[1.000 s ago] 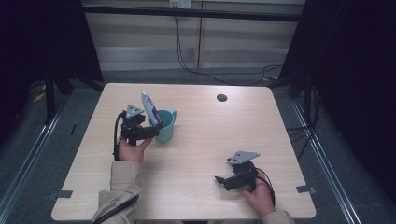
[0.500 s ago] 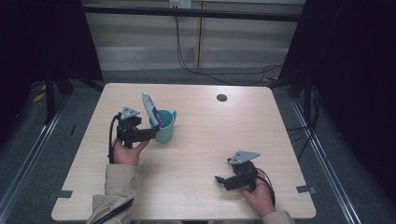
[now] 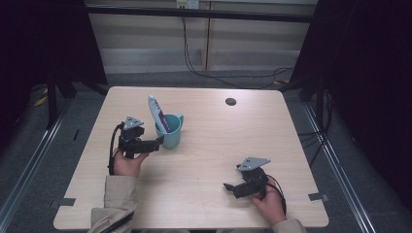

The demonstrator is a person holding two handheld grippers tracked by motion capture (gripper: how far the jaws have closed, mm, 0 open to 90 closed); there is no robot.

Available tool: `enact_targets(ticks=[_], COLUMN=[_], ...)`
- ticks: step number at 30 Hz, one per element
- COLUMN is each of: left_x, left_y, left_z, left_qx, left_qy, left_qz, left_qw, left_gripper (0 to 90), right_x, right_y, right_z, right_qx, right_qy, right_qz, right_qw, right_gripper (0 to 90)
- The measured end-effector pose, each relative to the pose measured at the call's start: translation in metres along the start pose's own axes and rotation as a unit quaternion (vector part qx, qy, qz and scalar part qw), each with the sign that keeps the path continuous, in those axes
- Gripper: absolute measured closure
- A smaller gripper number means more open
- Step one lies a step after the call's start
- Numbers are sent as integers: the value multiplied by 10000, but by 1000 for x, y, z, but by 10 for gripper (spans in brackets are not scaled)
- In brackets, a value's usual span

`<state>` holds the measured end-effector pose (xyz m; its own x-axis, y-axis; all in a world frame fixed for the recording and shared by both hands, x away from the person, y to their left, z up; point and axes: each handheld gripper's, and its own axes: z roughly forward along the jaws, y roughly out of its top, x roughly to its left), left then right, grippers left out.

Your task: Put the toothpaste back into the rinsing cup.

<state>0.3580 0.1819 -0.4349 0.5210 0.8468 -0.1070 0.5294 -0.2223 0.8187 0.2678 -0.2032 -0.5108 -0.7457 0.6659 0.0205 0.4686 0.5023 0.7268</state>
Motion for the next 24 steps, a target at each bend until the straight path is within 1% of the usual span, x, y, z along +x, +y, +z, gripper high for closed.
enact_targets(ticks=[1,4,5,11,14,16,21,24], left_x=[1,1,2,3,4,5,7,7], left_y=[-2,-4,-8,-14,-17,-20,-27,-35], left_z=[-1,-2,-3,-6,-8,-8,-9,-10], left_qx=[12,31,42,43,87,104,188,242], left_qy=[-13,6,26,80,85,85,88,86], left_qz=[36,59,83,64,114,87,114,113], left_qw=[10000,10000,10000,9999,9999,9999,9997,9996], left_gripper=[161,161,161,164,164,165,165,165], right_x=[0,0,0,0,0,0,0,0], right_y=[0,0,0,0,0,0,0,0], right_z=[0,0,0,0,0,0,0,0], right_qx=[0,0,0,1,1,3,2,1], right_qy=[-1,0,-1,-1,-1,-1,-2,-2], right_qz=[-1,0,0,5,4,6,3,3], right_qw=[10000,10000,10000,10000,10000,10000,10000,10000], right_gripper=[130,130,130,130,129,130,129,130])
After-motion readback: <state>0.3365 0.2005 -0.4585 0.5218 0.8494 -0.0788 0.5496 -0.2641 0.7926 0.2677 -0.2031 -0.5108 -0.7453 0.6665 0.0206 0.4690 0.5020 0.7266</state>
